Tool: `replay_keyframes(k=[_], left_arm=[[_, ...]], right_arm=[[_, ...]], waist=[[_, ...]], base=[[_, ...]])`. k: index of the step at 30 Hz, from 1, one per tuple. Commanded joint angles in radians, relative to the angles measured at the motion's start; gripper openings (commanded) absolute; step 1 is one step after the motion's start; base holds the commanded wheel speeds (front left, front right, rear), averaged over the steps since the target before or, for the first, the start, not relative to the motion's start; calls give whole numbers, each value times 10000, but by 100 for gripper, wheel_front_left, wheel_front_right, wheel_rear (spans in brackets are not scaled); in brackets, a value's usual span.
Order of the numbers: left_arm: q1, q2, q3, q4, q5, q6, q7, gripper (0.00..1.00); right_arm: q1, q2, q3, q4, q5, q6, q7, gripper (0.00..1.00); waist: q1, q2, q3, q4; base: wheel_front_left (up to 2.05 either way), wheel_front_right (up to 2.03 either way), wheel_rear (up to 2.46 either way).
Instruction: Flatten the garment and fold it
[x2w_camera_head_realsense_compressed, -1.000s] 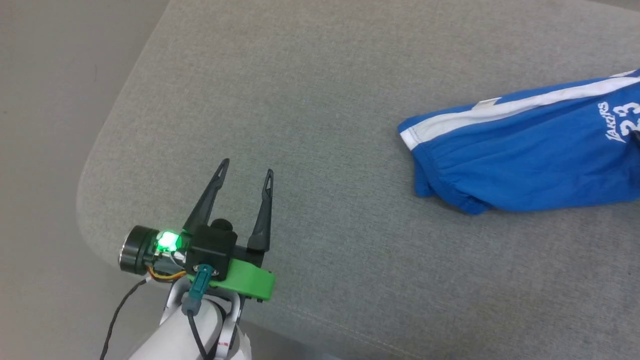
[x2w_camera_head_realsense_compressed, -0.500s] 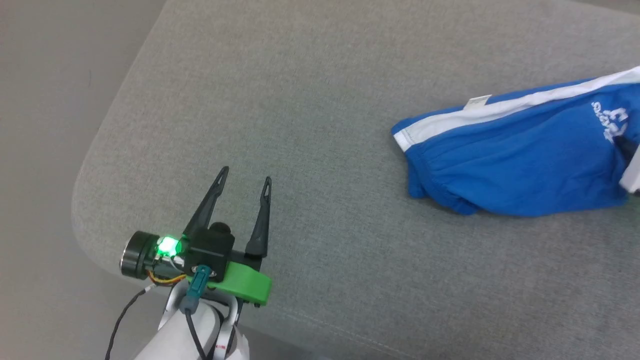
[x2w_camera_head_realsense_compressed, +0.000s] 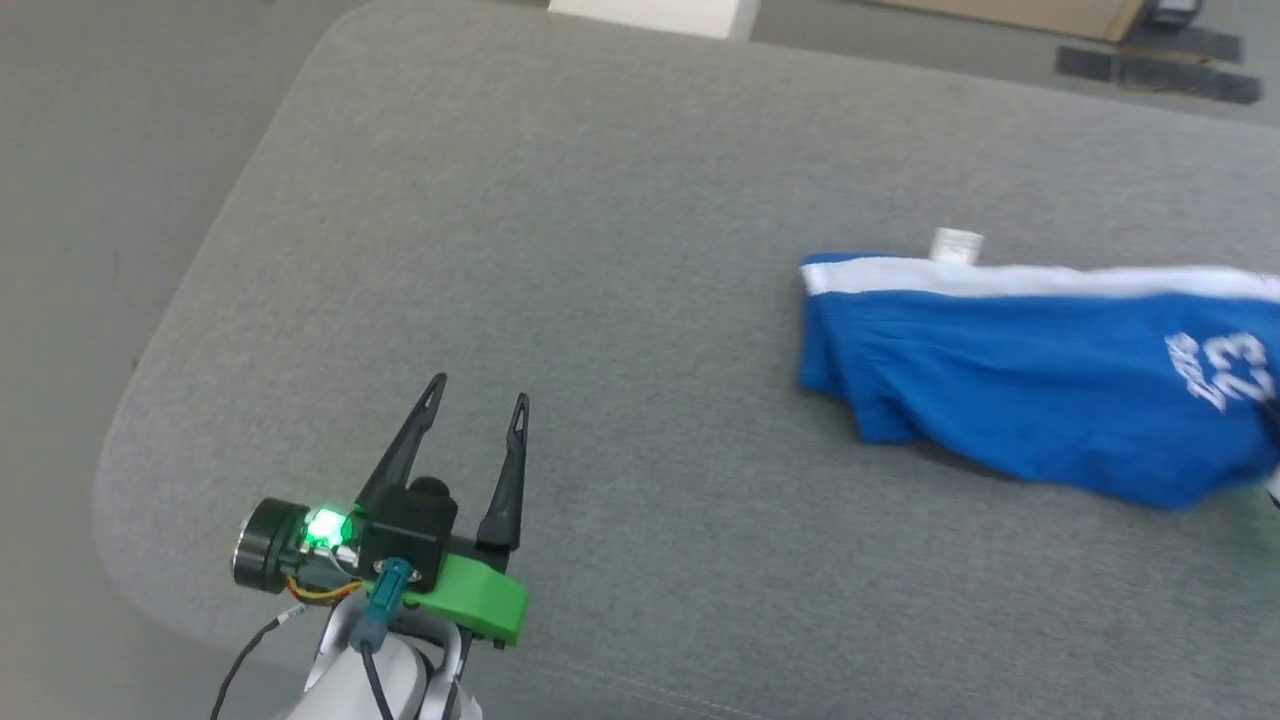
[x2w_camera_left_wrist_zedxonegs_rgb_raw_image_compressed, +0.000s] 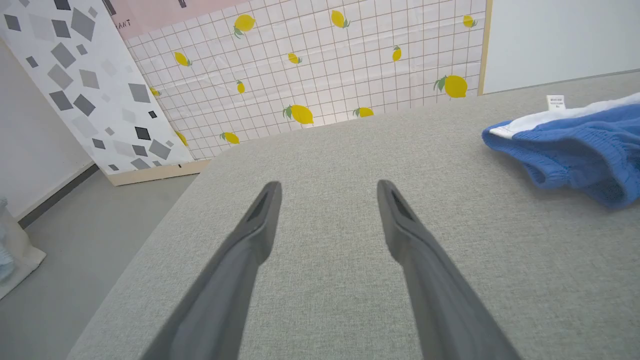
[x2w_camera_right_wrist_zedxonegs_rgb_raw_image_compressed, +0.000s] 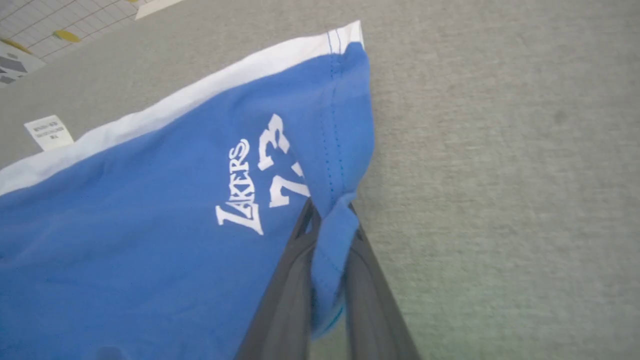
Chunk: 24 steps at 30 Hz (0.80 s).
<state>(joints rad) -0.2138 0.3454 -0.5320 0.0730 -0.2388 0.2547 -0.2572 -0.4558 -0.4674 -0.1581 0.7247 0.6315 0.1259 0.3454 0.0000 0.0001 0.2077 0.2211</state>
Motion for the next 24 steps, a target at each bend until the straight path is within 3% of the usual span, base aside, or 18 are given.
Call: replay_keyframes(k=[1,6,11,24], left_arm=[[158,-54,43,9,26,-67,-45,100],[231,-96,98,44,60,-198,-45,100],[261,-135,124,126,87,-321,-45,100],[405,-204,97,461,58,-489,-45,100]], right_arm=[[253,18,-284,-16,-66,48,-92,0],[936,361,-1592,-179,-463,48,-284,0],[1007,851,-2048,-982,-584,48,-480,0],[789,1778,-854,-3955,-302,48,22,0]], waist=[[0,-1,-266,-272],[0,-1,-311,-338],[0,-1,-374,-354],[0,-1,-848,-64]], base=[[0,0,0],[0,0,0],[0,0,0],[0,0,0]])
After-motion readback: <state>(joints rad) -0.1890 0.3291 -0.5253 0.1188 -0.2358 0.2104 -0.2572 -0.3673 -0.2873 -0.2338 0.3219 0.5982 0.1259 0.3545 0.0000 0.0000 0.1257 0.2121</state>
